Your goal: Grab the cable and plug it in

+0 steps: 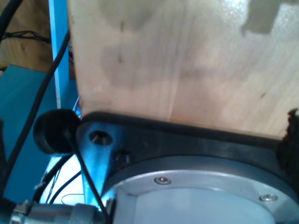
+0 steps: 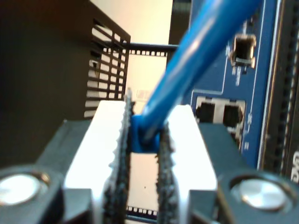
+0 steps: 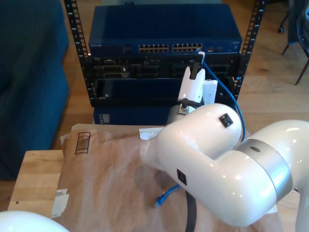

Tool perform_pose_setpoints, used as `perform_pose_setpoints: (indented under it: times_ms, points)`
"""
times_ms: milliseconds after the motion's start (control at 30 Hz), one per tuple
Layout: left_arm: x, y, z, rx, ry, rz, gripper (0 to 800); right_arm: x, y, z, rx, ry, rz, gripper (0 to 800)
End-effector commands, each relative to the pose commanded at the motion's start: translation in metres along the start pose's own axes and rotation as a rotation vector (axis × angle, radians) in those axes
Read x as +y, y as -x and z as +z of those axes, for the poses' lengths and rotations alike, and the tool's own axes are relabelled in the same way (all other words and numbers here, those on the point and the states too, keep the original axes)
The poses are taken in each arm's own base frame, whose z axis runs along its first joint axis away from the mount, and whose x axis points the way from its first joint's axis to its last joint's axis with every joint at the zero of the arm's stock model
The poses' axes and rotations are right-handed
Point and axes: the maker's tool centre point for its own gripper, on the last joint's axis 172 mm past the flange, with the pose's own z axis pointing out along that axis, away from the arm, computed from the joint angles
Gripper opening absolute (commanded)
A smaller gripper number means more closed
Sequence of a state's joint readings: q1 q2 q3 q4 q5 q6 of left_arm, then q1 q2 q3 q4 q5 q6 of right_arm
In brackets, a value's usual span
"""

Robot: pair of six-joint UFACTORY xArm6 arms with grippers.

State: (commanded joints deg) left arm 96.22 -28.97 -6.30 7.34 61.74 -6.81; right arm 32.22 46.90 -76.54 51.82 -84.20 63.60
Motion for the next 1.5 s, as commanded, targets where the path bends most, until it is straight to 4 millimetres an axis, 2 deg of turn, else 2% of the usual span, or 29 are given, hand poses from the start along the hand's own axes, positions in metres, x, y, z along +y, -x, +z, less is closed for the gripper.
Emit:
perform_pose_setpoints:
  times_ms: [267, 567, 967, 1133, 1500]
  points:
    - [0.000, 0.000, 0.000, 0.000, 0.000, 0.000, 800, 0.013, -0.009, 0.012, 0.014, 0.024, -0.006, 0]
    - [0.000, 0.000, 0.000, 0.000, 0.001, -0.001, 800, 0.021, -0.004, 0.014, -0.007, 0.053, 0.003, 0]
    - [0.000, 0.000, 0.000, 0.000, 0.001, -0.001, 800, 0.028, -0.006, 0.018, -0.015, 0.068, 0.041, 0]
    - [0.000, 0.000, 0.000, 0.000, 0.001, -0.001, 800, 0.027, 0.004, 0.019, -0.053, 0.067, 0.053, 0]
    - [0.000, 0.000, 0.000, 0.000, 0.000, 0.000, 800, 0.025, 0.004, 0.023, -0.062, 0.059, 0.078, 0]
